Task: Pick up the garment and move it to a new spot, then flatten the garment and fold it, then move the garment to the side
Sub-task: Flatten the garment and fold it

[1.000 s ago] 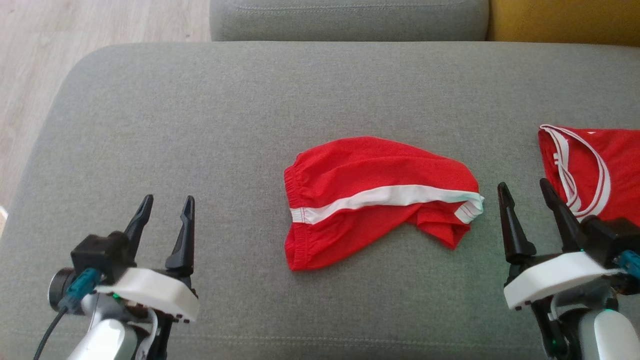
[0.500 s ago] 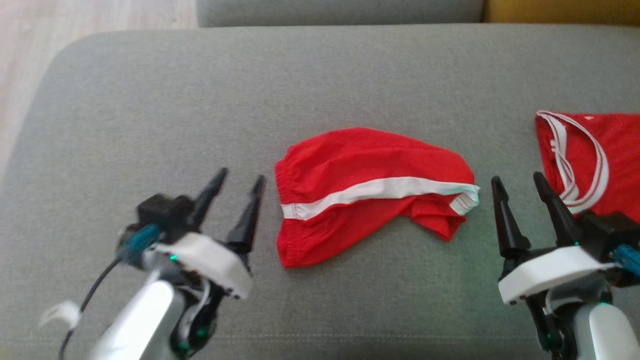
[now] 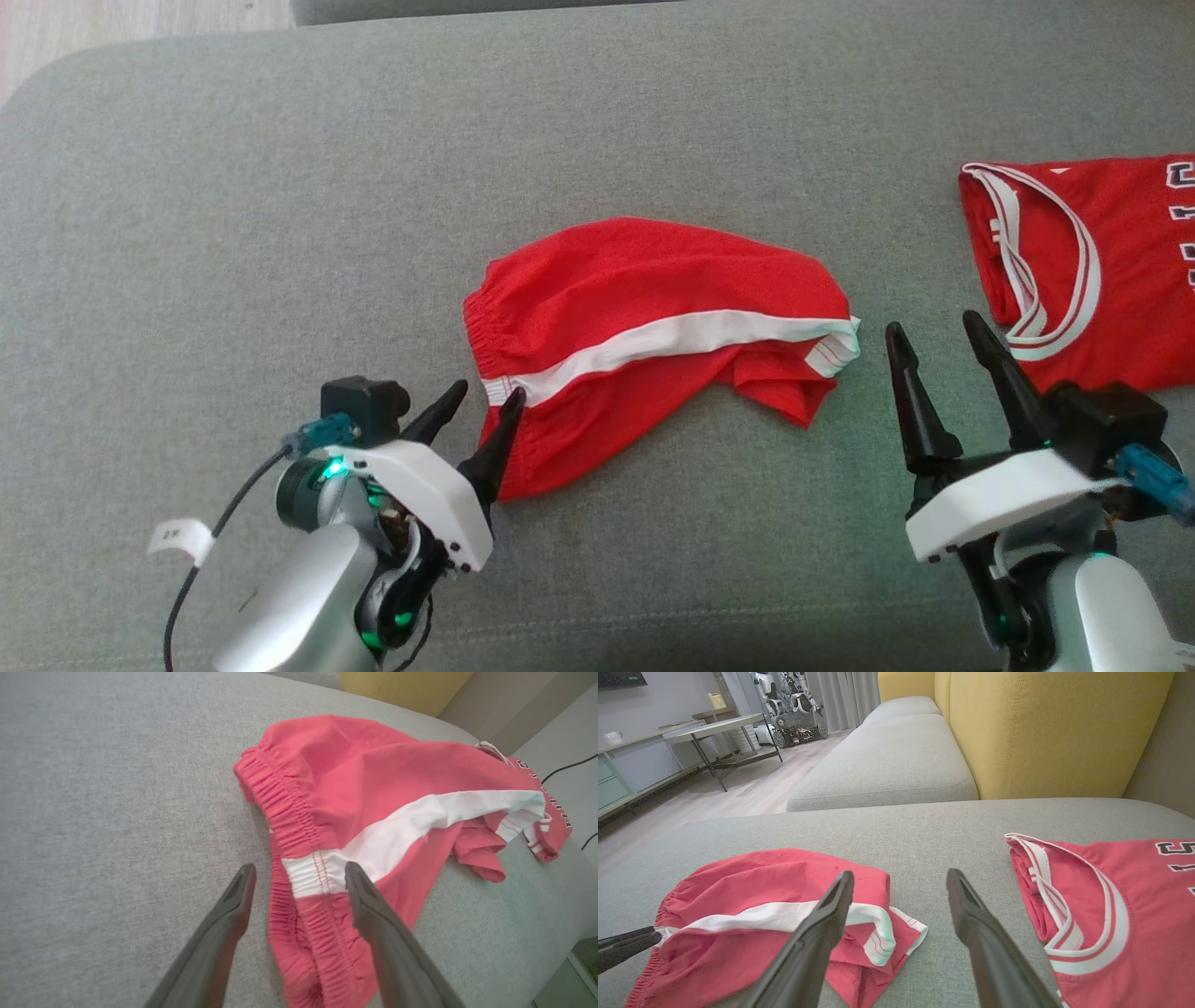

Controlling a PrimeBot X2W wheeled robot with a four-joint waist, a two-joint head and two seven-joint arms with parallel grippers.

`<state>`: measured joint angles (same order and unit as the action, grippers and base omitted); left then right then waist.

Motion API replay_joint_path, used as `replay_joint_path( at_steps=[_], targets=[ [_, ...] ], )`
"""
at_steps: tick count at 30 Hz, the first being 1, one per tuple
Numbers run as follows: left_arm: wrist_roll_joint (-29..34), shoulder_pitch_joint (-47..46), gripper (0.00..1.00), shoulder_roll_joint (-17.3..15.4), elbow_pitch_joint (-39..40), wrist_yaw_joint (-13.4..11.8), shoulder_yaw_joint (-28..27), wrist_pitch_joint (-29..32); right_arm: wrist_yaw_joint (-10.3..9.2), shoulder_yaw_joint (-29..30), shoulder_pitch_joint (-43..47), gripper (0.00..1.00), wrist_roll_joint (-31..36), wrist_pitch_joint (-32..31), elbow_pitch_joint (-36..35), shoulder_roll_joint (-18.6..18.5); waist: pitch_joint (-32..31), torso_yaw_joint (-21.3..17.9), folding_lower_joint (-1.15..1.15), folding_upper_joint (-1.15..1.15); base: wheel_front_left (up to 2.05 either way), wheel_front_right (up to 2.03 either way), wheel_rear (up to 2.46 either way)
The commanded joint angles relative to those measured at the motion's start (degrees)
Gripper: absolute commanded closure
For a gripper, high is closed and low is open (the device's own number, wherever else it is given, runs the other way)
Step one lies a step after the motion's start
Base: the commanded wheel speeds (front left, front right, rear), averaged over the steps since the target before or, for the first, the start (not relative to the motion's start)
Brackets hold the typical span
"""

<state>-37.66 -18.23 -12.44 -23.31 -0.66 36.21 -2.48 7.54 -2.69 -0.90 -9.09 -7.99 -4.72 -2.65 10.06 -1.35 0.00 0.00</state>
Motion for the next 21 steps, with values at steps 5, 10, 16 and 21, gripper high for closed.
replay_joint_path(
  at_steps=[5, 10, 16, 21],
  targets=[
    [-2.44, -3.77, 0.0, 0.47, -1.36, 2.61, -2.49, -0.95, -0.05, -1.1, -2.77, 0.0, -0.13, 0.85, -1.65, -0.23, 0.19, 0.04, 0.0, 0.0, 0.0, 0.0, 0.0],
    [-3.79, -4.72, 1.0, 0.93, -3.46, 4.48, -2.39, -1.04, -0.05, -0.31, -2.84, 0.0, -0.33, 0.88, -1.32, -0.23, 0.31, -0.02, 0.0, 0.0, 0.0, 0.0, 0.0],
    [-3.33, -5.69, 1.0, 0.89, -5.2, 4.8, -2.29, -2.73, -0.05, 0.93, -3.18, 0.0, 1.24, -0.38, 0.78, -0.23, 0.07, -0.15, 0.0, 0.0, 0.0, 0.0, 0.0],
    [-3.23, -6.22, 1.0, 1.14, -6.01, 4.95, -1.91, -3.11, -0.05, -2.04, -4.36, 0.0, 3.64, -3.04, 6.74, -0.88, 0.06, 0.52, 0.0, 0.0, 0.0, 0.0, 0.0]
  ],
)
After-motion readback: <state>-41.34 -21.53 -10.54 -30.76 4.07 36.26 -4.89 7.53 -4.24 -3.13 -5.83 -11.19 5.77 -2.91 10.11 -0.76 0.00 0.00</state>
